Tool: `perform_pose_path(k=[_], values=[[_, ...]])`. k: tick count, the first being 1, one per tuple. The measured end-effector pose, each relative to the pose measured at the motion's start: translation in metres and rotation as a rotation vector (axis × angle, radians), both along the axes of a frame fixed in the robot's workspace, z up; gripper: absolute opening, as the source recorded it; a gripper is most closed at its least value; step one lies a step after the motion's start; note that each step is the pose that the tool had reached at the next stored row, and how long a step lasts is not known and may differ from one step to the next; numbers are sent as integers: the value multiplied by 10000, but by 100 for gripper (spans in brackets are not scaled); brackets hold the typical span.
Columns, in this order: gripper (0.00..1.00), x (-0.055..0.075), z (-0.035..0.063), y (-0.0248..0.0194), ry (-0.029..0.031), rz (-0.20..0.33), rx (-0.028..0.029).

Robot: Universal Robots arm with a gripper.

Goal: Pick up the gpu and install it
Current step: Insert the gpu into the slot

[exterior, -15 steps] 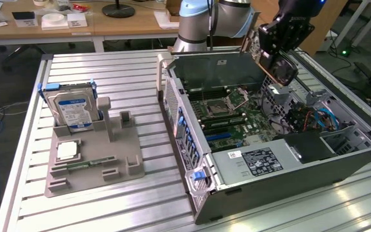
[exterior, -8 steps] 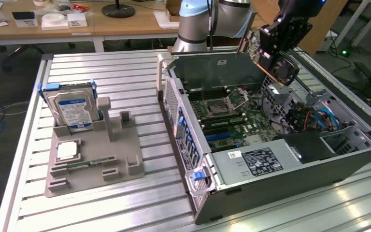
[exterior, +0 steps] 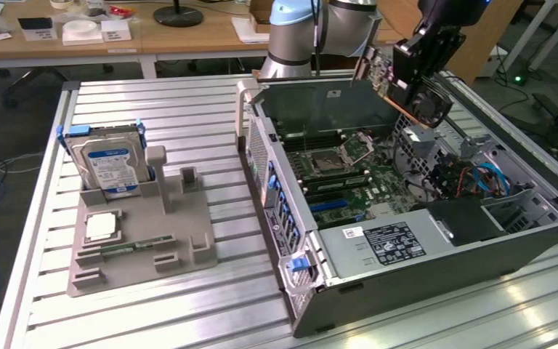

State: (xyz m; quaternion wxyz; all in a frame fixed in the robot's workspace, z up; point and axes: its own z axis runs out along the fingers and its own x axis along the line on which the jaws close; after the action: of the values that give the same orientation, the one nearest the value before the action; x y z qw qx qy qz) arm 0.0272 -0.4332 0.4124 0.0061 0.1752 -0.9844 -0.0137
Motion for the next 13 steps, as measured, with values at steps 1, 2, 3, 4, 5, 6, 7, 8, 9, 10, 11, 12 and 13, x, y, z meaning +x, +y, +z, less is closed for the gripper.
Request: perform_pose_path(k=[1,2,3,4,5,6,7,8,9,10,11,12,13], values=[[28,-1,0,0,0,136,0],[28,-2,0,0,0,260,0],[28,-2,1,-1,0,387,-1],[28,-2,0,-1,0,510,0],[28,-3,0,-1,0,639,0],[28,-3,0,-1,0,786,1],[28,-3,0,-1,-1,926,1],[28,-4,0,-1,0,1074,0],[28,-4,0,-1,-1,1216,0],[28,-5,0,-1,0,1369,0],[28,-5,0,-1,0,1512,0],[28,-6,0,-1,0,1664,0],[28,-6,0,-1,0,1821,0]])
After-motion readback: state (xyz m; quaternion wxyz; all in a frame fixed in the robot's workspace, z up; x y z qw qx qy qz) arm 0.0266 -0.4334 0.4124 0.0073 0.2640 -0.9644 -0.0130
